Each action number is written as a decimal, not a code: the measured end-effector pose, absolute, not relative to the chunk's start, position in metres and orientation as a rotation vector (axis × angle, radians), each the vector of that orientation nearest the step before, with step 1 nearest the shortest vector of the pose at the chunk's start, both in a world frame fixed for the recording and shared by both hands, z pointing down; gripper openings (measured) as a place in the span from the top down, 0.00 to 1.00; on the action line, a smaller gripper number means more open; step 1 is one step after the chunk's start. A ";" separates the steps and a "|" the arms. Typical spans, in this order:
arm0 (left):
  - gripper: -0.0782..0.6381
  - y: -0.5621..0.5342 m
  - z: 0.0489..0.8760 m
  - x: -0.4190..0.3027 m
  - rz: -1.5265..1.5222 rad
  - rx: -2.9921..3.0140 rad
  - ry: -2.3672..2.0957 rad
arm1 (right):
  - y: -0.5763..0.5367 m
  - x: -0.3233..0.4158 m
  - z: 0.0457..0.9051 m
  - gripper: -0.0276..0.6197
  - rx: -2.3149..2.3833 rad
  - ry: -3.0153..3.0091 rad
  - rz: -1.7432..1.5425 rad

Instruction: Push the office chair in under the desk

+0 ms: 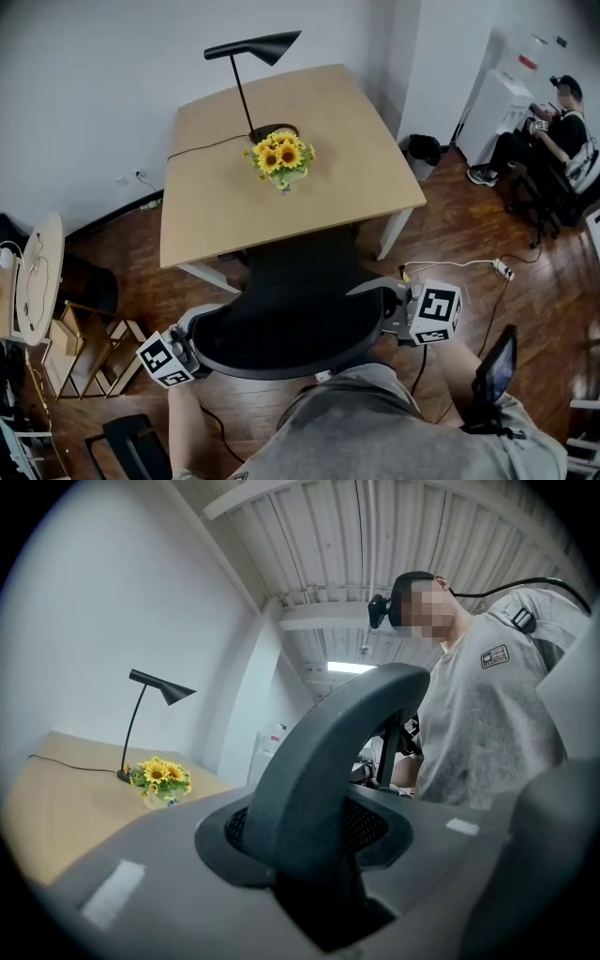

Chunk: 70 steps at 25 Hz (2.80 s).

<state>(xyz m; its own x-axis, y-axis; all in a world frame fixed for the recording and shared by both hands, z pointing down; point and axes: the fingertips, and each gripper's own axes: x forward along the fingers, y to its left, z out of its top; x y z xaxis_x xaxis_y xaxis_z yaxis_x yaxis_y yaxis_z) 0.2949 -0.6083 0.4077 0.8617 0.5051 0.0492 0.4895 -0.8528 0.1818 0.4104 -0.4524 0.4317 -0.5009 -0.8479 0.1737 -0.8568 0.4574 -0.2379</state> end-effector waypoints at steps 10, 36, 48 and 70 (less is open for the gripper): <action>0.66 -0.643 0.410 0.336 0.145 2.874 0.729 | -0.490 0.455 0.433 0.74 1.493 -2.694 0.454; 0.66 -0.714 0.412 0.409 0.138 2.878 0.706 | -0.565 0.531 0.438 0.73 1.489 -2.671 0.490; 0.66 -0.733 0.409 0.414 0.098 2.897 0.707 | -0.581 0.531 0.434 0.73 1.481 -2.698 0.471; 0.54 -0.725 0.401 0.412 0.038 2.918 0.658 | -0.570 0.529 0.435 0.68 1.548 -2.646 0.402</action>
<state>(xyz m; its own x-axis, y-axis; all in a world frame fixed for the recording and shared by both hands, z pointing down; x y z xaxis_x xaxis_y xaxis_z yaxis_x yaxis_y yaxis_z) 0.4119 -0.7253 0.4012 0.9034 0.4288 -0.0079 0.4250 -0.8925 0.1512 0.5292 -0.5702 0.4349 -0.4976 -0.8500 0.1730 -0.8630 0.4651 -0.1974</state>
